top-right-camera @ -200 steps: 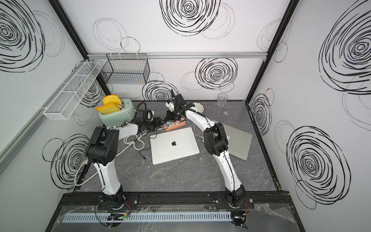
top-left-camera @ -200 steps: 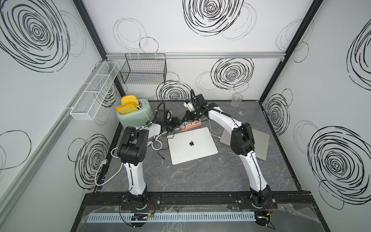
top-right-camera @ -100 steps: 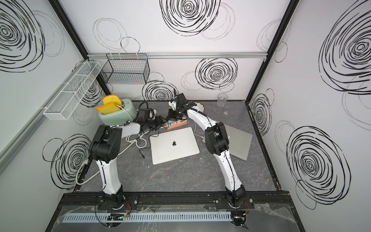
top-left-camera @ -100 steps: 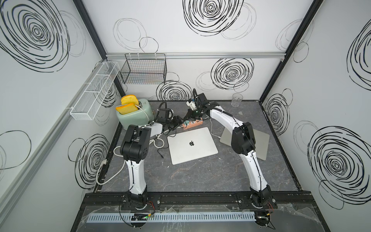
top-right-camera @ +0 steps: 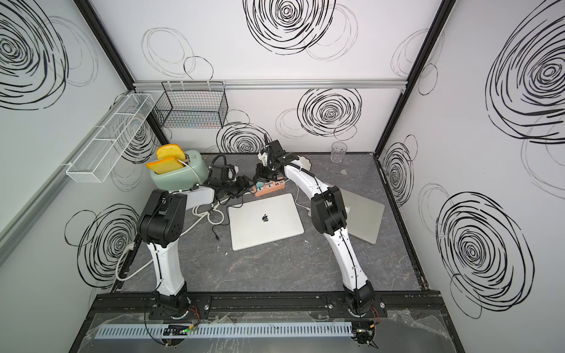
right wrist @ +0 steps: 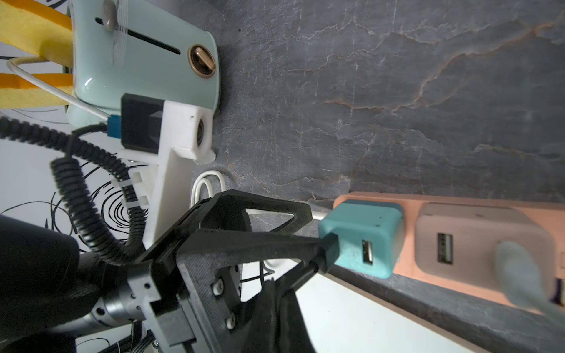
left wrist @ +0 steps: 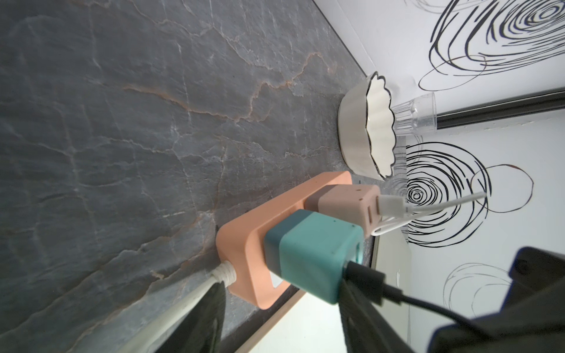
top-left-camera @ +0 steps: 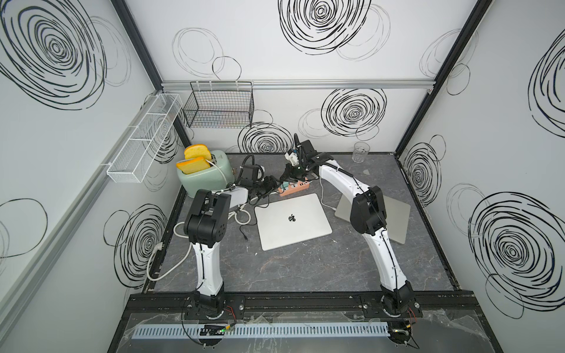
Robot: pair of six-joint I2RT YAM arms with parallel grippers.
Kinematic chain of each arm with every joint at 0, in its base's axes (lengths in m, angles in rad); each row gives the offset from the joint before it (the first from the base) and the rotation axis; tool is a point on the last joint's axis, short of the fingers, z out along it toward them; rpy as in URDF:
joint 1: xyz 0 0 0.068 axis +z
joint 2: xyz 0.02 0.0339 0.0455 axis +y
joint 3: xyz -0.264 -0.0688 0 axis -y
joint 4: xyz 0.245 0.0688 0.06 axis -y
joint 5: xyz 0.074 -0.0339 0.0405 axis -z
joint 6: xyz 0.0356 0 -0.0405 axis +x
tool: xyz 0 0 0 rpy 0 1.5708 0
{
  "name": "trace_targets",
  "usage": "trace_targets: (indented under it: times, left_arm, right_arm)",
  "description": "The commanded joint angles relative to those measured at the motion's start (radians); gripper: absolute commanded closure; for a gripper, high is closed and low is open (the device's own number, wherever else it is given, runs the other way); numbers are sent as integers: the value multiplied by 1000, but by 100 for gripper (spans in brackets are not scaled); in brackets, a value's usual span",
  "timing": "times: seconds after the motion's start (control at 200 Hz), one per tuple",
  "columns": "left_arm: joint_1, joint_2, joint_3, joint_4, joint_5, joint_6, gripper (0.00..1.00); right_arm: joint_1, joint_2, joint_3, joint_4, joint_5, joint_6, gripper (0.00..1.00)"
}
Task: Unplug the laptop charger
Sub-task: Remove the charging cable from the plug.
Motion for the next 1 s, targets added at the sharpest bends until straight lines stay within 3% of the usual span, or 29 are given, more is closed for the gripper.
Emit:
trace_targets:
  times: [0.0, 0.17, 0.58, 0.995]
  left_arm:
    - [-21, 79, -17, -135, -81, 14, 38]
    - [-26, 86, -11, -141, -90, 1, 38]
    - [-21, 115, -1, -172, -122, -18, 38]
    - [-24, 133, -12, -206, -132, 7, 38]
  right_arm:
    - [-3, -9, 64, 96, -37, 46, 100]
    - [-11, 10, 81, 181, -62, 114, 100]
    - [-3, -11, 85, 168, -59, 73, 100]
    - [-12, -46, 91, 251, -71, 129, 100]
